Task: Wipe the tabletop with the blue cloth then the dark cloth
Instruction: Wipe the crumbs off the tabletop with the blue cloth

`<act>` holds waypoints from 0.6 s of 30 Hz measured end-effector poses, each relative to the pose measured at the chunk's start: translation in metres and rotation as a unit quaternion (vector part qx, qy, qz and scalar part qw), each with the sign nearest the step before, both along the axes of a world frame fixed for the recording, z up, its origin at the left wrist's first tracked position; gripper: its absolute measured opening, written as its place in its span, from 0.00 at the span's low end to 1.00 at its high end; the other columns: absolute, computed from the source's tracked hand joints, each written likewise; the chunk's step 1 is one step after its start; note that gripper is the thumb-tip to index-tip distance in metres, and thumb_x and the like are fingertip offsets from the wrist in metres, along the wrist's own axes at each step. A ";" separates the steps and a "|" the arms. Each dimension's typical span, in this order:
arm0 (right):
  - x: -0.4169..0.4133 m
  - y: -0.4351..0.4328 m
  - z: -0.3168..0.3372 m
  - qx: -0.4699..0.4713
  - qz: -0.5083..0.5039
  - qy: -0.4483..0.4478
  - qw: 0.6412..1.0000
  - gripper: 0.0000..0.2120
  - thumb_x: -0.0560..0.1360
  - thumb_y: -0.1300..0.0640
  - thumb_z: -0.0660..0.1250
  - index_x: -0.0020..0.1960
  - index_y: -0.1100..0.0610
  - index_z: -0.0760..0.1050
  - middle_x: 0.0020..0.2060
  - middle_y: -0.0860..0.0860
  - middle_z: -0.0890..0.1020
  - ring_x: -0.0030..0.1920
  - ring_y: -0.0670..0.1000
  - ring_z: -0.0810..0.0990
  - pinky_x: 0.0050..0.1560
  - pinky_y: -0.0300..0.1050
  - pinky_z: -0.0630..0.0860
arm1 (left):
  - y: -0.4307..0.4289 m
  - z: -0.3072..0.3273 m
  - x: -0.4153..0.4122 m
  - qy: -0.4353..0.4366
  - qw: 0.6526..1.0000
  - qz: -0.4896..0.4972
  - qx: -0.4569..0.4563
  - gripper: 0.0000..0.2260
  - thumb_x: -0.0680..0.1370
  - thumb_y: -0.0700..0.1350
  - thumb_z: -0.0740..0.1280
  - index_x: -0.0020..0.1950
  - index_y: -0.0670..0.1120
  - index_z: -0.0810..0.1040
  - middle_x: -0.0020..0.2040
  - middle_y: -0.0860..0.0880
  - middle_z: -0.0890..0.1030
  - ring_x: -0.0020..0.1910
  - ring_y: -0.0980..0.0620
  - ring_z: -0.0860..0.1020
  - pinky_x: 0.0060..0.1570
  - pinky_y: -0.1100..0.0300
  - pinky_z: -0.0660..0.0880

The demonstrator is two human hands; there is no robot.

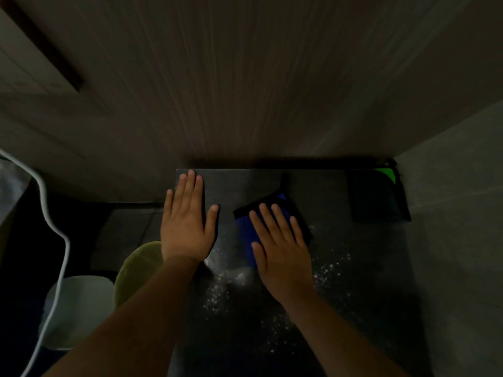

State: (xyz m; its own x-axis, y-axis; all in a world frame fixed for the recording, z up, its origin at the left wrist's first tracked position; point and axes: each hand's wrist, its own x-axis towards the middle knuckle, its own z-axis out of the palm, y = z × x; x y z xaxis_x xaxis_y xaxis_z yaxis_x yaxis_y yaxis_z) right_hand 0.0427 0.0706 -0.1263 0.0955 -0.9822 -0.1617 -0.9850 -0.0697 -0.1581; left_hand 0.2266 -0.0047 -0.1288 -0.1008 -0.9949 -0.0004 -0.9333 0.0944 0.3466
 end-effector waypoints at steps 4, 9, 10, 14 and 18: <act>-0.019 0.005 0.001 -0.007 -0.038 0.002 0.999 0.25 0.82 0.47 0.43 0.78 0.49 0.51 0.77 0.48 0.53 0.77 0.50 0.47 0.74 0.54 0.49 | 0.000 0.002 -0.002 0.000 1.000 -0.001 -0.004 0.29 0.80 0.56 0.49 0.77 0.43 0.56 0.78 0.46 0.55 0.77 0.52 0.49 0.76 0.51 0.46; -0.023 0.009 0.001 -0.009 -0.043 0.000 0.999 0.25 0.82 0.46 0.42 0.78 0.49 0.50 0.77 0.48 0.52 0.77 0.49 0.45 0.74 0.53 0.47 | 0.001 0.002 -0.001 0.005 1.000 0.000 -0.005 0.28 0.80 0.56 0.49 0.77 0.43 0.56 0.78 0.46 0.55 0.77 0.52 0.49 0.76 0.51 0.47; -0.024 0.009 0.001 -0.009 -0.043 -0.001 0.999 0.25 0.82 0.46 0.42 0.78 0.50 0.50 0.77 0.48 0.52 0.77 0.49 0.45 0.74 0.53 0.46 | 0.001 0.002 -0.001 0.006 1.000 -0.001 -0.005 0.28 0.80 0.56 0.49 0.77 0.43 0.56 0.78 0.46 0.55 0.77 0.52 0.49 0.76 0.51 0.47; -0.034 0.015 0.001 -0.005 -0.045 0.006 0.999 0.25 0.82 0.47 0.41 0.78 0.50 0.49 0.77 0.49 0.51 0.77 0.50 0.45 0.74 0.54 0.47 | 0.000 0.001 0.000 0.005 1.000 -0.003 -0.003 0.28 0.80 0.55 0.50 0.77 0.43 0.55 0.78 0.46 0.54 0.77 0.52 0.48 0.76 0.51 0.47; -0.057 0.028 0.002 0.001 -0.052 0.021 0.998 0.25 0.82 0.47 0.41 0.78 0.51 0.50 0.77 0.50 0.53 0.77 0.51 0.48 0.74 0.55 0.49 | 0.001 0.001 0.000 0.005 1.000 -0.002 -0.007 0.28 0.80 0.55 0.50 0.77 0.43 0.56 0.78 0.46 0.55 0.77 0.52 0.49 0.75 0.49 0.49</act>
